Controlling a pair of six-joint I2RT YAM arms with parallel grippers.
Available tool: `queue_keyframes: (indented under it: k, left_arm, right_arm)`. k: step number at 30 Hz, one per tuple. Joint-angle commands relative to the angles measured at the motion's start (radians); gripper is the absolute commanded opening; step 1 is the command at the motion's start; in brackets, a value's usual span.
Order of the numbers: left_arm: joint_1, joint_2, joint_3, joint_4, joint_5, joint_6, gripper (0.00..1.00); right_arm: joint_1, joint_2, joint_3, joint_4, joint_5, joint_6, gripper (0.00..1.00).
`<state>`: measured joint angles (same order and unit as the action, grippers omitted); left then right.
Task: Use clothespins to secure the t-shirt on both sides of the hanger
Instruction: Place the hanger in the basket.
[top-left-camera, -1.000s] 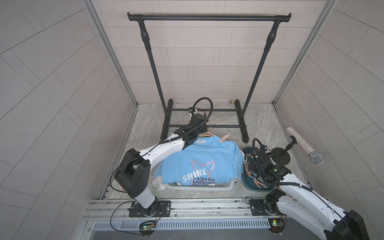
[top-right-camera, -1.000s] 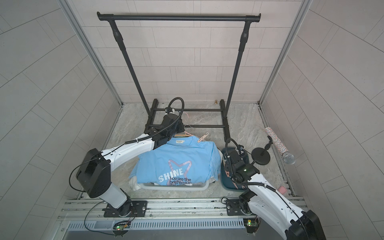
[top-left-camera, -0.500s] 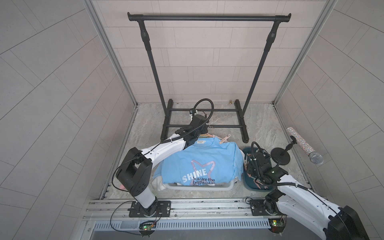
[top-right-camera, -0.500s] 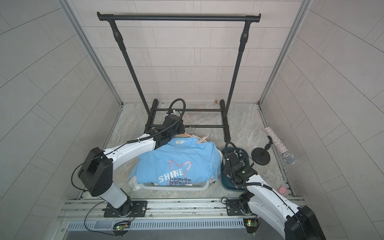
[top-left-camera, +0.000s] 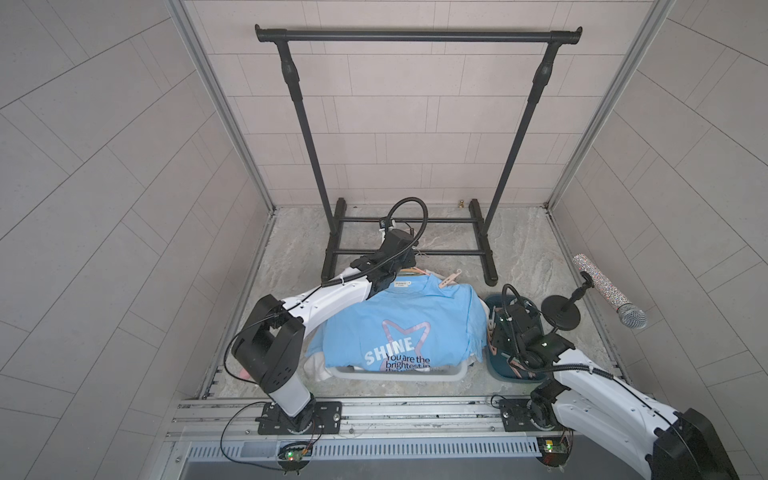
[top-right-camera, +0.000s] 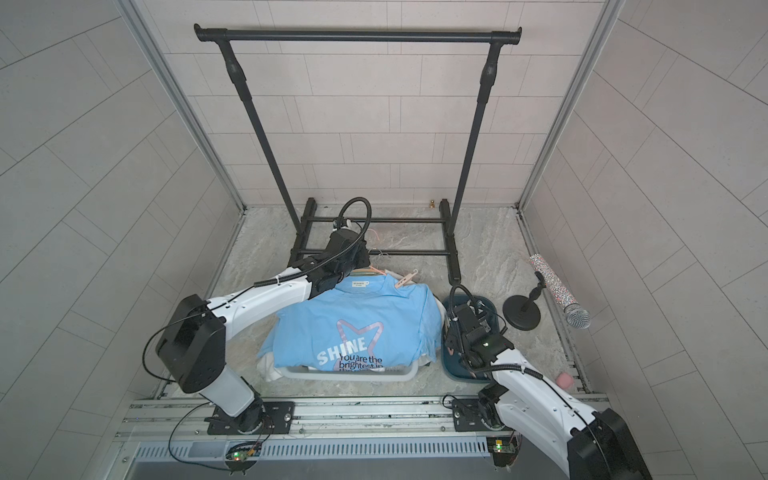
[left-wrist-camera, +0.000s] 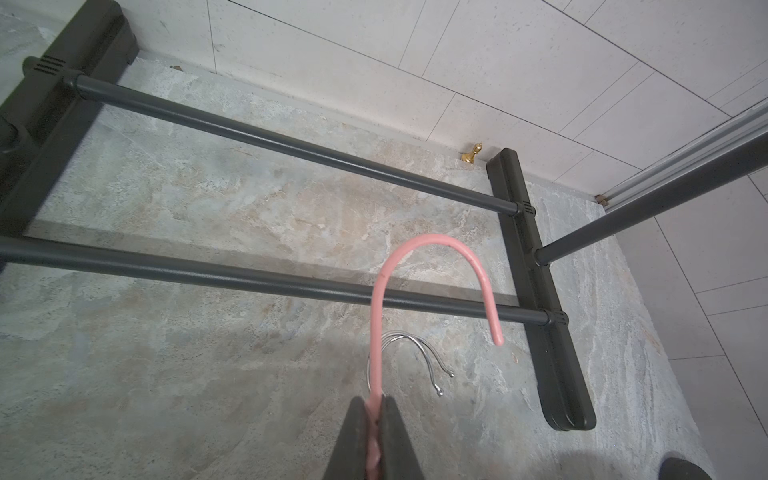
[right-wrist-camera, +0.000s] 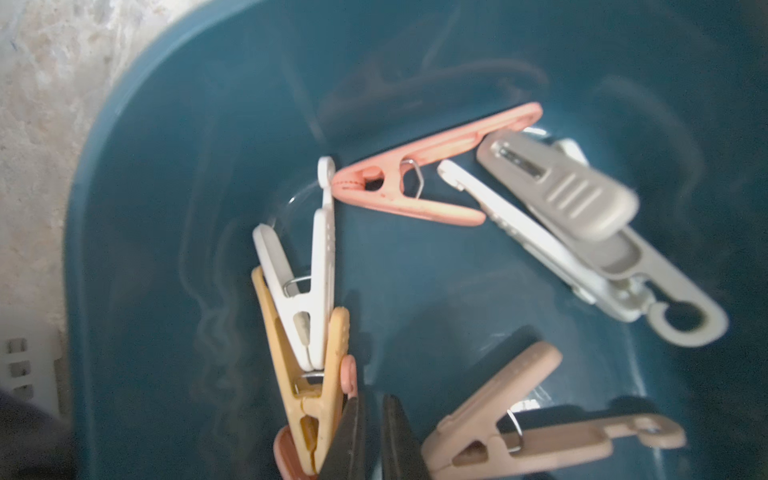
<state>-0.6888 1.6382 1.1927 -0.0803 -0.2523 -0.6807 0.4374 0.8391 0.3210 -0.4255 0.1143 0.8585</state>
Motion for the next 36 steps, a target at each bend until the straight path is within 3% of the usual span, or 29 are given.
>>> queue_keyframes:
  k: [1,7,18,36]
  left_arm:
    - [-0.008,0.002,0.024,-0.019,-0.013,-0.004,0.00]
    - [-0.008,-0.003,0.023,-0.019,-0.025,-0.002,0.00]
    - [-0.009,0.003,0.024,-0.022,-0.020,-0.009,0.00]
    - [-0.012,-0.002,0.024,-0.032,-0.032,-0.010,0.02]
  right_arm:
    - [-0.002,-0.056,-0.003,-0.039,0.000,0.026,0.13]
    - [0.000,-0.115,0.016,-0.059,-0.021,0.038,0.14]
    - [0.011,-0.070,-0.012,-0.041,-0.064,0.075,0.14]
    - [0.015,0.002,-0.041,-0.028,-0.030,0.076,0.11]
